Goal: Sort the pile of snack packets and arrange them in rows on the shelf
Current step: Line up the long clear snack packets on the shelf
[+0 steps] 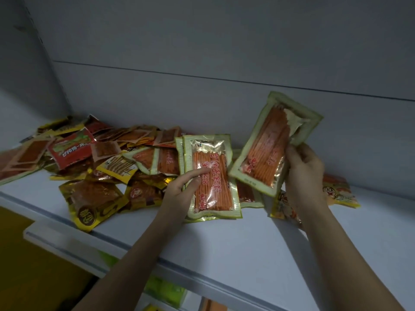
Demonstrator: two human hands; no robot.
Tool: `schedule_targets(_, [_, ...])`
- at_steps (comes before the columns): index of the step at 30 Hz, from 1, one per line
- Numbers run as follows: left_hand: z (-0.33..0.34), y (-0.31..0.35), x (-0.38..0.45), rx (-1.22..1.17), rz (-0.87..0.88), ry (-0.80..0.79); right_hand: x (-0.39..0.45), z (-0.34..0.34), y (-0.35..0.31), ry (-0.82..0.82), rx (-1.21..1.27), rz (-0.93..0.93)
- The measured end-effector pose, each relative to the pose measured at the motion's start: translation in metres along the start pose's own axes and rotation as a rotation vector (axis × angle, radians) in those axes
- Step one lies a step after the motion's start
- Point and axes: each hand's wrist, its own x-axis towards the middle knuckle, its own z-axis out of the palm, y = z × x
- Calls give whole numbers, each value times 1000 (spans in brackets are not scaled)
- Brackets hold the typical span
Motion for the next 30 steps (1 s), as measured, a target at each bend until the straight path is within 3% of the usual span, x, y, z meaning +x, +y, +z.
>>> schedule_targets(6, [0,0,0,1,7,-7,-10,9,8,-134,63,203])
schedule_targets(12, [-1,2,-3,19,15,-28,-16,15,7,-250,81,289])
schedule_targets(17, [-2,2,-4,32,8,-29,-19,17,7,-314,55,282])
schedule_targets(25, [-2,3,-5,59,19,-50,-15,19,14,-222,119,324])
schedule_targets(30, [-1,4,-3,-34,-24,-24,-29,37,18,-365,38,276])
